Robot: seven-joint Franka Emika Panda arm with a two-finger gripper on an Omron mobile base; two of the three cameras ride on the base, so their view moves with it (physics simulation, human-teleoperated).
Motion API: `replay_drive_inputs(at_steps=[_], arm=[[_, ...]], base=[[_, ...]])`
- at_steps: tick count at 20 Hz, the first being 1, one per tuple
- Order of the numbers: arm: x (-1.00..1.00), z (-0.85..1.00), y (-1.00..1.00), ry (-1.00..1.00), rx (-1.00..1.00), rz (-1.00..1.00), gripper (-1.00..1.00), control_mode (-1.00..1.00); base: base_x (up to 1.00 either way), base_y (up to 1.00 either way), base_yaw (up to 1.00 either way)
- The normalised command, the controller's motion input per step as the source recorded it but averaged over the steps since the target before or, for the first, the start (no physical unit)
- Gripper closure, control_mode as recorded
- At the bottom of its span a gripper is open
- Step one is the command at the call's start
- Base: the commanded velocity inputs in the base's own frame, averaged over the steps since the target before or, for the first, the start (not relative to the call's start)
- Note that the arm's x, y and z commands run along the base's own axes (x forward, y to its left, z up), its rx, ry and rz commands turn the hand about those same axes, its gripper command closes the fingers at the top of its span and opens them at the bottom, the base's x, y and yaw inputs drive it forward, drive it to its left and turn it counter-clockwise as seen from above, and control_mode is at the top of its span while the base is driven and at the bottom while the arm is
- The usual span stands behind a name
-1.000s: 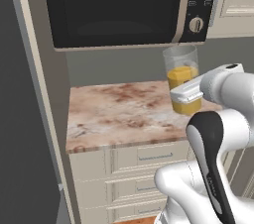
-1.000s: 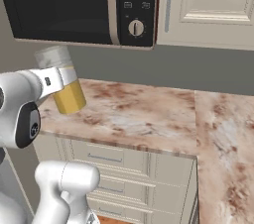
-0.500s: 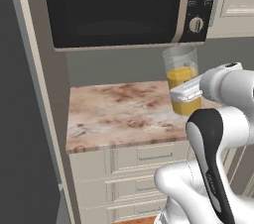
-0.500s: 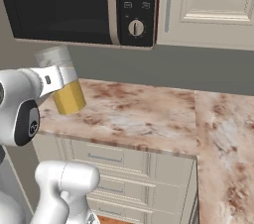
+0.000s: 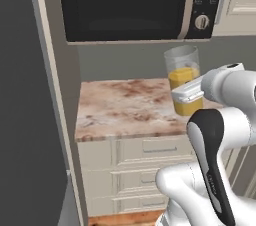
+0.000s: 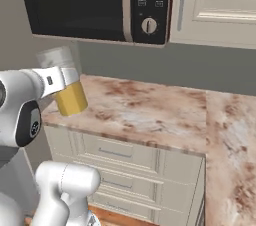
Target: Move the can and asparagus from the second highest shelf to the top shelf to make space. Then, place the pitcher from the counter on the cleared second highest shelf.
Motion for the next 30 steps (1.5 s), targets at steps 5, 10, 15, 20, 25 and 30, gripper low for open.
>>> replay_drive_inputs(at_steps=[5,10,15,20,25,30], arm=[[0.00,0.00,0.00,0.00,0.00,0.00,1.00,1.00],[0.00,0.00,0.00,0.00,0.00,0.00,1.00,1.00],[0.00,0.00,0.00,0.00,0.00,0.00,1.00,1.00],[0.00,0.00,0.00,0.00,0.00,0.00,1.00,1.00],[0.00,0.00,0.00,0.00,0.00,0.00,1.00,1.00],[0.00,0.00,0.00,0.00,0.00,0.00,1.00,1.00]], base=[[-0.76,0.03,0.43],[-0.77,0.00,0.46],[-0.79,0.00,0.46],[-0.82,0.00,0.46],[-0.86,0.03,0.44],[-0.39,0.43,0.35]])
